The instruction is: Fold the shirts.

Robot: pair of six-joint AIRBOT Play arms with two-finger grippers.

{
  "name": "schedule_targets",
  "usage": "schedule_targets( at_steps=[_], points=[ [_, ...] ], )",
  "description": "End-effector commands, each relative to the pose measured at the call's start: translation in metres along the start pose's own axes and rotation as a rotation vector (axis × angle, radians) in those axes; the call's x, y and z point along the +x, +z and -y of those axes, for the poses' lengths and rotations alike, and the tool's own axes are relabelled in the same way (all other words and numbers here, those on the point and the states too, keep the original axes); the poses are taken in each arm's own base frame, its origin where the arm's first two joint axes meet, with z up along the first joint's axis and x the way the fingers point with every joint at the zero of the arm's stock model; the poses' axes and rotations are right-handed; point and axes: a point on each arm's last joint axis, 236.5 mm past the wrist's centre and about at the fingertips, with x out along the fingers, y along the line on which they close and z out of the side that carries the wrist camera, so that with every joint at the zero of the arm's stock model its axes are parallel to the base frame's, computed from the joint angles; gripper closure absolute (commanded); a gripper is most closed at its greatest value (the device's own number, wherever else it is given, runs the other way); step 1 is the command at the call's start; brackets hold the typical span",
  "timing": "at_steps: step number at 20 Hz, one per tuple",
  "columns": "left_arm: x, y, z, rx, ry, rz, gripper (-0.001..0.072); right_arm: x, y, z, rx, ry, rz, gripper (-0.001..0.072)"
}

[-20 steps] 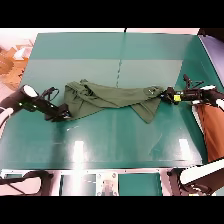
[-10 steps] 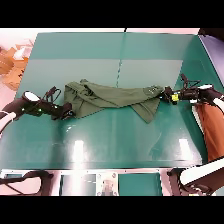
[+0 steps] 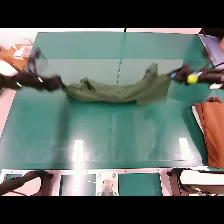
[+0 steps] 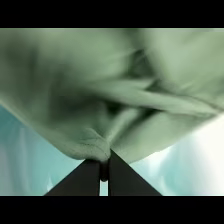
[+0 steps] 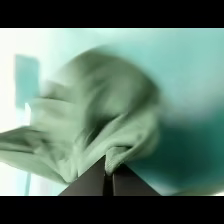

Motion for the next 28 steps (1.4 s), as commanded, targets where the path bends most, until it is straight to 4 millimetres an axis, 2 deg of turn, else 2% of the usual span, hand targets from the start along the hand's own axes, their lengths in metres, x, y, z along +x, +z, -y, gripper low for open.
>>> schedule_targets(
  at_steps=[1, 2, 4, 6, 7, 8, 9, 10, 11, 13, 15, 16, 17, 19, 21, 24, 26, 28],
  points=[
    [-0.15, 0.085, 0.102, 0.262, -0.028, 0.388, 0.0682, -0.096, 0.037, -0.174, -0.224, 0.221, 0.253, 0.0693],
    [-0.197, 0.097, 0.132, 0.335, -0.028, 0.5, 0.0681, -0.13, 0.039, -0.223, -0.306, 0.267, 0.342, 0.0693],
    [-0.29, 0.106, 0.182, 0.471, 0.003, 0.714, 0.0682, -0.198, 0.035, -0.309, -0.462, 0.287, 0.544, 0.0694],
    [-0.369, 0.1, 0.217, 0.546, 0.05, 0.897, 0.0681, -0.259, 0.017, -0.378, -0.593, 0.261, 0.755, 0.0694],
    [-0.399, 0.093, 0.231, 0.572, 0.067, 0.97, 0.0681, -0.284, 0.002, -0.407, -0.656, 0.245, 0.849, 0.0694],
    [-0.426, 0.085, 0.243, 0.598, 0.077, 1.039, 0.0681, -0.301, -0.012, -0.429, -0.71, 0.222, 0.925, 0.0694],
    [-0.443, 0.079, 0.248, 0.612, 0.092, 1.09, 0.0681, -0.315, -0.023, -0.445, -0.751, 0.182, 0.995, 0.0694],
    [-0.458, 0.071, 0.251, 0.621, 0.114, 1.126, 0.0681, -0.323, -0.029, -0.452, -0.766, 0.139, 1.043, 0.0694],
    [-0.464, 0.067, 0.248, 0.625, 0.148, 1.137, 0.0681, -0.327, -0.031, -0.452, -0.762, 0.101, 1.071, 0.0694],
    [-0.46, 0.068, 0.232, 0.615, 0.222, 1.106, 0.0681, -0.327, -0.022, -0.436, -0.73, 0.028, 1.072, 0.0694],
    [-0.435, 0.074, 0.208, 0.568, 0.259, 1.018, 0.0681, -0.317, -0.004, -0.401, -0.672, -0.035, 1.018, 0.0694],
    [-0.413, 0.079, 0.197, 0.546, 0.252, 0.959, 0.0681, -0.309, 0.008, -0.376, -0.618, -0.046, 0.979, 0.0694],
    [-0.383, 0.086, 0.18, 0.513, 0.246, 0.885, 0.0681, -0.3, 0.018, -0.35, -0.567, -0.057, 0.94, 0.0694],
    [-0.314, 0.093, 0.144, 0.444, 0.23, 0.71, 0.0681, -0.274, 0.038, -0.283, -0.46, -0.076, 0.857, 0.0694],
    [-0.232, 0.094, 0.11, 0.383, 0.17, 0.511, 0.0681, -0.227, 0.046, -0.215, -0.379, -0.07, 0.74, 0.0694],
    [-0.102, 0.083, 0.047, 0.238, 0.092, 0.246, 0.0681, -0.131, 0.043, -0.107, -0.216, -0.078, 0.572, 0.0693],
    [-0.03, 0.074, -0.002, 0.158, 0.105, 0.122, 0.068, -0.075, 0.043, -0.026, -0.083, -0.148, 0.507, 0.0694],
    [0.027, 0.07, -0.038, 0.081, 0.103, 0.06, 0.0681, -0.026, 0.046, 0.04, 0.026, -0.191, 0.427, 0.0694]
  ],
)
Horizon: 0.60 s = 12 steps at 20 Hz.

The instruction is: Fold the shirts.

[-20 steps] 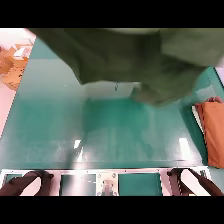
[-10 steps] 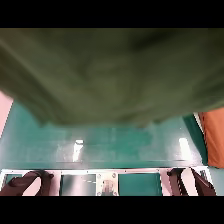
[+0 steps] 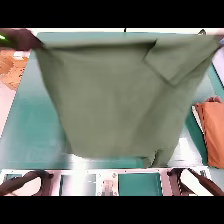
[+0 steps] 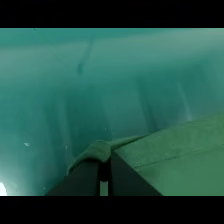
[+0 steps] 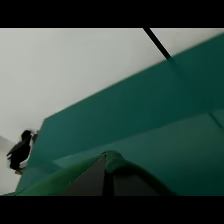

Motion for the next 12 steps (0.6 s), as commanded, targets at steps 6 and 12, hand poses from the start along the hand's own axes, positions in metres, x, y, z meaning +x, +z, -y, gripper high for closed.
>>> schedule_targets(
  at_steps=[6, 12],
  points=[
    [0.178, -0.053, -0.072, -0.246, -0.04, -0.075, 0.0681, 0.168, -0.09, 0.168, 0.244, -0.062, -0.287, 0.0694],
    [0.179, -0.043, -0.077, -0.218, -0.022, -0.037, 0.0681, 0.178, -0.073, 0.175, 0.149, -0.049, -0.308, 0.0694]
  ],
)
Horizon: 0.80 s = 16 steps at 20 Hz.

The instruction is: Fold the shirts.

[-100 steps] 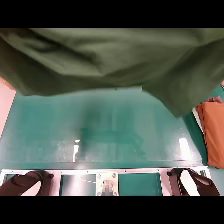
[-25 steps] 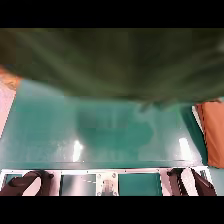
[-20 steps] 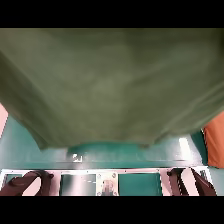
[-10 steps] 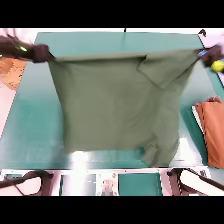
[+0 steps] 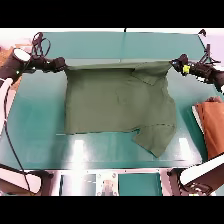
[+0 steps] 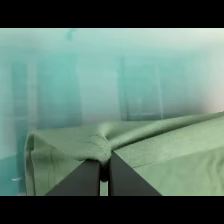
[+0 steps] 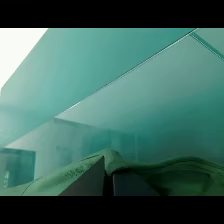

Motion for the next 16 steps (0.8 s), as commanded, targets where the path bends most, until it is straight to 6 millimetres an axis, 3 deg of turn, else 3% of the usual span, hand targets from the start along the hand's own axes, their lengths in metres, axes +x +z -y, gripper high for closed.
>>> schedule_targets(
  at_steps=[1, 6, 10, 12, 16],
  points=[
    [0.005, -0.013, -0.003, 0.028, -0.001, -0.05, 0.068, -0.001, -0.01, 0.017, -0.054, -0.033, -0.086, 0.0695],
    [-0.003, -0.083, -0.005, 0.047, -0.013, -0.328, 0.068, -0.041, -0.07, 0.064, -0.087, -0.251, -0.349, 0.0695],
    [0.0, -0.14, -0.018, -0.051, 0.008, -0.472, 0.0681, -0.062, -0.104, 0.081, -0.09, -0.333, -0.412, 0.0695],
    [0.003, -0.154, -0.022, -0.071, 0.012, -0.493, 0.0681, -0.062, -0.122, 0.09, -0.058, -0.342, -0.441, 0.0695],
    [0.006, -0.158, -0.021, -0.103, 0.006, -0.492, 0.068, -0.064, -0.145, 0.104, -0.014, -0.359, -0.469, 0.0694]
  ],
)
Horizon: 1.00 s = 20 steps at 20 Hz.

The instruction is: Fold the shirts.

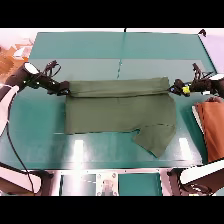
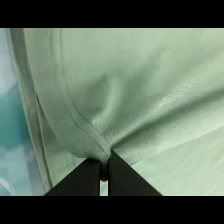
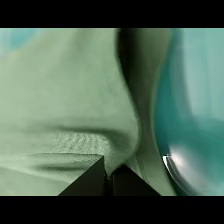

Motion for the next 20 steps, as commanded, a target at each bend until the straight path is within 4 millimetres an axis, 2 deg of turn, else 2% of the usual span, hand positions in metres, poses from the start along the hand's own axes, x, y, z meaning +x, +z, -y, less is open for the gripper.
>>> schedule_targets(
  at_steps=[1, 2, 3, 4, 5, 6, 9, 10, 11, 12, 13, 16, 20],
  points=[
    [0.005, -0.008, 0.003, -0.035, -0.025, -0.02, 0.068, 0.007, -0.019, 0.01, 0.023, -0.019, -0.038, 0.0694],
    [0.005, -0.009, 0.008, -0.046, -0.046, -0.024, 0.0676, 0.006, -0.019, 0.008, 0.038, -0.015, -0.042, 0.0692],
    [0.004, -0.011, 0.016, -0.055, -0.076, -0.037, 0.0442, 0.003, -0.019, 0.006, 0.048, -0.008, -0.051, 0.0641],
    [0.003, -0.016, 0.022, -0.064, -0.102, -0.059, 0.0172, -0.002, -0.02, 0.003, 0.058, 0.003, -0.067, 0.0475],
    [0.0, -0.026, 0.027, -0.06, -0.12, -0.105, 0.0115, -0.012, -0.022, -0.003, 0.062, 0.019, -0.091, 0.0365],
    [-0.005, -0.036, 0.03, -0.044, -0.126, -0.157, 0.0115, -0.023, -0.023, -0.006, 0.077, 0.025, -0.115, 0.0353],
    [-0.037, -0.063, 0.029, 0.004, -0.074, -0.335, 0.0118, -0.07, -0.027, -0.005, 0.128, -0.026, -0.149, 0.0358],
    [-0.048, -0.071, 0.024, -0.008, -0.035, -0.384, 0.0217, -0.086, -0.031, -0.003, 0.142, -0.049, -0.15, 0.0414],
    [-0.057, -0.079, 0.022, -0.003, -0.016, -0.435, 0.0509, -0.099, -0.037, -0.002, 0.147, -0.075, -0.15, 0.0586],
    [-0.063, -0.089, 0.024, -0.008, -0.019, -0.479, 0.0663, -0.108, -0.044, -0.002, 0.157, -0.096, -0.145, 0.0669],
    [-0.068, -0.096, 0.026, -0.037, -0.011, -0.502, 0.068, -0.113, -0.054, -0.004, 0.165, -0.106, -0.145, 0.0693],
    [-0.079, -0.113, 0.032, -0.07, 0.013, -0.412, 0.0681, -0.118, -0.107, -0.006, 0.198, -0.124, -0.176, 0.0694],
    [-0.096, -0.18, 0.03, -0.083, 0.085, -0.191, 0.0681, -0.12, -0.171, -0.005, 0.282, -0.144, -0.105, 0.0694]
  ],
)
